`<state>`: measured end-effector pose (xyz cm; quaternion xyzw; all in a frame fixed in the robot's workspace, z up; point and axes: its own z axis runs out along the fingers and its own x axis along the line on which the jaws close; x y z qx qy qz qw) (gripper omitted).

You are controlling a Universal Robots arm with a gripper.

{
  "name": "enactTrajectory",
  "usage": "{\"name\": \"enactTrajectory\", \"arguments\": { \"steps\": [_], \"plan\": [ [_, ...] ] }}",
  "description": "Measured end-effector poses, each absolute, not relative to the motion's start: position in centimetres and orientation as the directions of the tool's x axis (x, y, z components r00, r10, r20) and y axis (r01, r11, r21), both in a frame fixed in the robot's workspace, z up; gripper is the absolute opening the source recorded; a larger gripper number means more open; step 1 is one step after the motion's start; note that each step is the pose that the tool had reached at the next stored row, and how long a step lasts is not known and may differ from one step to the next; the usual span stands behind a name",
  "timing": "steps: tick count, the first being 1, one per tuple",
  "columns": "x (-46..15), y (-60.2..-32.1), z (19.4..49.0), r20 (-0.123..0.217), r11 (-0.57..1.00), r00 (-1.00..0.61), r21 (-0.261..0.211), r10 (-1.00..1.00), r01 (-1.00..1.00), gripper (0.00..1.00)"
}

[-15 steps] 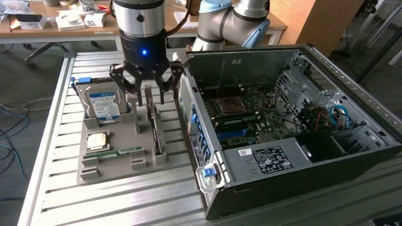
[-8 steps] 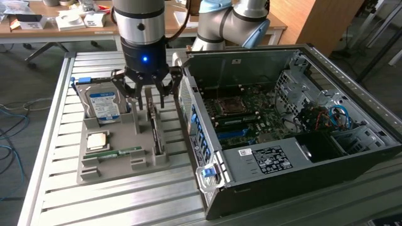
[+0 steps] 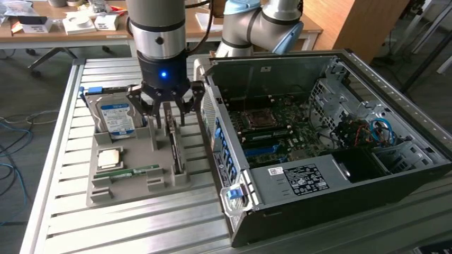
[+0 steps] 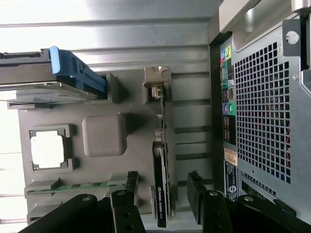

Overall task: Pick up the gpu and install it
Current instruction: 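Pick up the gpu and move the gpu toward the slot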

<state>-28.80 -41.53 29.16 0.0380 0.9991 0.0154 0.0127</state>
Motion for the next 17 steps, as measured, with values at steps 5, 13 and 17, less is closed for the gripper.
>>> {"name": "enactTrajectory", "arguments": {
  "steps": [5,13,17],
  "plan": [
    [-28.8,-41.5,28.3,-0.024,0.997,-0.997,0.032,0.076,0.075,0.53],
    [-28.8,-41.5,27.1,-0.024,0.997,-0.997,0.032,0.076,0.075,0.53],
    [-28.8,-41.5,26.5,-0.024,0.997,-0.997,0.032,0.076,0.075,0.53]
  ]
}}
